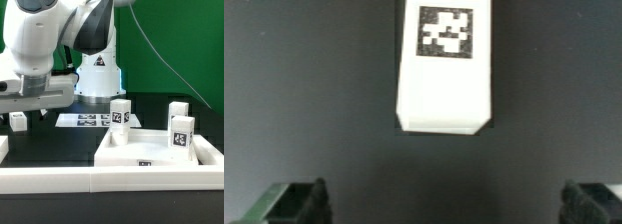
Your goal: Assemble square table
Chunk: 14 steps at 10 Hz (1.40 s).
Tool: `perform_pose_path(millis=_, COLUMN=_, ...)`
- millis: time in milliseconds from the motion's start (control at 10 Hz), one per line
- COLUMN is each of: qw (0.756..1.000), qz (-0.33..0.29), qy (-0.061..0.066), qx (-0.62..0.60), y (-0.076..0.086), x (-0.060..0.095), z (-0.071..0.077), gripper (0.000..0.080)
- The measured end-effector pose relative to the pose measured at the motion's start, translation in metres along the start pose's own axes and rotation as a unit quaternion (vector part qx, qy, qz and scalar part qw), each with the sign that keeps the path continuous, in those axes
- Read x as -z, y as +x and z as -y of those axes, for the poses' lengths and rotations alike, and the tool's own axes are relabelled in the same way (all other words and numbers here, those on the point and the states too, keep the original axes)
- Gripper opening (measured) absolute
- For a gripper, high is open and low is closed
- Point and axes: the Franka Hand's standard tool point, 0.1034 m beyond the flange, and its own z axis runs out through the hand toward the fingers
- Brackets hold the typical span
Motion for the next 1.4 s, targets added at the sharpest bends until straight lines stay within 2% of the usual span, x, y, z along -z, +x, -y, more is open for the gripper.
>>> perform_pose_path(millis=200, qw=1.0, qz=-0.001, qy=-0.001, qx=-0.002, y=-0.001, x=-0.002, z=-0.001, gripper=0.0649)
perform_pose_path(millis=400, qw=1.0, qz=0.002, qy=0.001, qx=-0.027, y=-0.01, x=-0.014, z=0.0, gripper=0.0649)
perform_pose_path(millis=600, qw=1.0, qz=0.013, qy=0.005, qx=-0.026, y=-0.01, x=-0.015, z=0.002, gripper=0.0649)
perform_pose_path(millis=800, qw=0.999, qz=0.027, qy=0.003, qx=-0.02, y=-0.012, x=-0.017, z=0.002, gripper=0.0649)
perform_pose_path(millis=1000, qw=0.996, qz=0.088, qy=-0.004, qx=-0.003, y=-0.014, x=-0.029, z=0.0, gripper=0.0649)
perform_pose_path(millis=1100, qw=0.992, qz=0.127, qy=-0.002, qx=-0.003, y=-0.019, x=-0.032, z=0.0, gripper=0.0649)
perform_pose_path(millis=1400, qw=0.978, qz=0.21, qy=-0.001, qx=-0.006, y=-0.018, x=-0.038, z=0.007, gripper=0.0649)
